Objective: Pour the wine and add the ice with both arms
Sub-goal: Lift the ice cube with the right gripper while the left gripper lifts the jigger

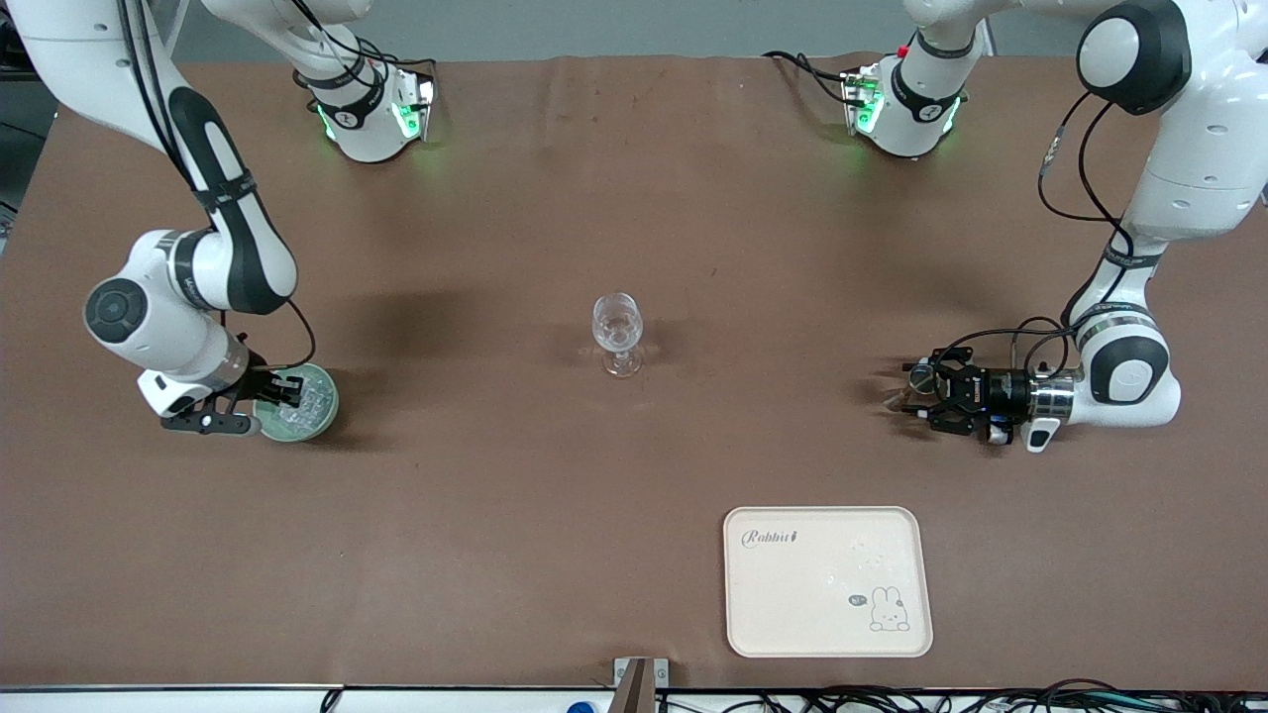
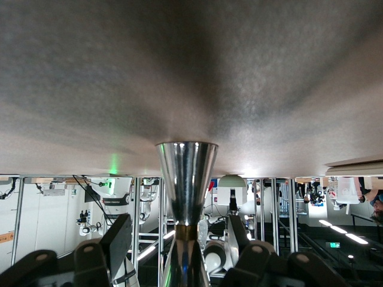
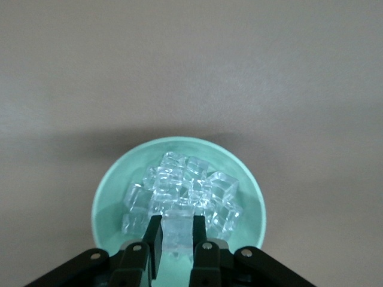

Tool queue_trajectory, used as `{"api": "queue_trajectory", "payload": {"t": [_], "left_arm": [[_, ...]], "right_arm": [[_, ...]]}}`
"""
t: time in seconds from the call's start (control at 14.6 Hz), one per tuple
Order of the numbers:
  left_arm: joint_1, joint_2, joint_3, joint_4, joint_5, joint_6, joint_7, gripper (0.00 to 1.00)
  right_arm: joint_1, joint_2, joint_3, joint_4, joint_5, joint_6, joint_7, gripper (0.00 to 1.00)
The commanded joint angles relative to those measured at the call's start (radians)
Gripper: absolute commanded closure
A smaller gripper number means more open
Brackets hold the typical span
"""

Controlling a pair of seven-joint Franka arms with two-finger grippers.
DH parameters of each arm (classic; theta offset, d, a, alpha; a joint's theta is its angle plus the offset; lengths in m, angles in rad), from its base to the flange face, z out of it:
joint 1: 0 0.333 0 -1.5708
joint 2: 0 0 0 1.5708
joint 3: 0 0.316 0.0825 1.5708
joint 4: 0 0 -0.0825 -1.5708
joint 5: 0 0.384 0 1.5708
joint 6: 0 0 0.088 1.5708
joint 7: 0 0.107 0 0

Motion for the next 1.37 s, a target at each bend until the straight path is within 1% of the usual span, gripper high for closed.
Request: {"api": "queue_trajectory", "payload": {"t": [0.0,0.21,0.27,0.41,0.55,0.62,0.69,0.82,0.89,1.03,1.3], "left_arm": [[0.000,0.005,-0.002,-0.003,-0.020,0.007,0.028,0.35],[0.000,0.006,-0.002,-0.003,-0.020,0.007,0.029,0.48],[0.000,0.009,-0.002,-0.001,-0.019,0.007,0.029,0.52],[0.000,0.013,-0.002,0.002,-0.019,0.005,0.028,0.61],[0.000,0.013,-0.002,0.005,-0.019,0.007,0.023,0.70],[-0.008,0.011,-0.002,0.014,-0.020,0.005,0.009,0.77],[-0.012,0.011,-0.002,0.019,-0.020,0.005,0.008,0.82],[-0.014,0.011,-0.002,0.028,-0.023,0.004,-0.008,0.94],[-0.014,0.010,-0.003,0.030,-0.023,0.004,-0.018,0.98],[-0.025,-0.001,-0.005,0.037,-0.023,-0.001,-0.050,0.99],[-0.032,-0.018,-0.092,0.075,-0.026,0.005,-0.132,0.99]], "right_arm": [[-0.011,-0.106,0.002,0.081,0.005,-0.193,-0.005,0.95],[-0.005,-0.159,0.002,0.172,0.003,-0.286,-0.007,0.95],[-0.006,-0.175,0.002,0.210,0.003,-0.339,-0.008,0.96],[-0.005,-0.204,0.002,0.309,0.003,-0.499,-0.005,0.96],[-0.002,-0.250,0.008,0.368,0.003,-0.612,-0.002,0.96],[-0.002,-0.290,0.010,0.376,0.003,-0.652,-0.005,0.96],[-0.002,-0.326,0.010,0.374,0.003,-0.678,-0.010,0.97],[0.000,-0.398,0.010,0.364,0.005,-0.749,-0.010,0.97],[0.001,-0.428,0.011,0.347,0.005,-0.763,-0.008,0.97],[0.005,-0.480,0.011,0.306,0.005,-0.765,-0.010,0.96],[0.005,-0.477,0.010,0.311,0.005,-0.749,-0.010,0.96]]}}
